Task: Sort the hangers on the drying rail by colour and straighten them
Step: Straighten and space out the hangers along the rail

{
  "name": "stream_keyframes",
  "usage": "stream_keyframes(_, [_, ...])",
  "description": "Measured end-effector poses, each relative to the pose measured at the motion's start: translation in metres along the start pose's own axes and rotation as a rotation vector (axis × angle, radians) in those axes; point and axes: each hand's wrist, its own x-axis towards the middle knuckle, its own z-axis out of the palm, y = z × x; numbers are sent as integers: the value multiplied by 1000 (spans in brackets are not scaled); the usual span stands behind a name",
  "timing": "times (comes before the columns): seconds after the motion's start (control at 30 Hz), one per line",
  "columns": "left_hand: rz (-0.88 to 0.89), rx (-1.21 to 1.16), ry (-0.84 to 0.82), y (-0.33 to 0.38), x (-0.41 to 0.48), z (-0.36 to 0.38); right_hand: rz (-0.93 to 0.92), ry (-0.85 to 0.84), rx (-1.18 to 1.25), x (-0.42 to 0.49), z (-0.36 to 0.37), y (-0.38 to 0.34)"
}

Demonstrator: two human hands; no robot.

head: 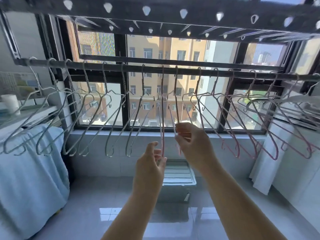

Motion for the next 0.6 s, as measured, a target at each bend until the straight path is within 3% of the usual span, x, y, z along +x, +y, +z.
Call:
stream_keyframes(0.1, [11, 70, 29, 7, -4, 3, 49, 27, 46, 11, -8, 16])
stream_keyframes(0.3, [106, 84, 91, 23, -8, 6, 370, -221, 310, 27, 13, 30])
stream_keyframes(0.37, [112, 50, 27, 30, -7, 9, 449, -235, 522, 31, 23, 36])
stream_keyframes(0.5, [87, 69, -88, 30, 2, 24, 640, -240, 1184, 38, 22, 45])
stream_keyframes(0.6, [39, 50, -98, 26, 8, 32, 655, -285, 1314, 39, 18, 47])
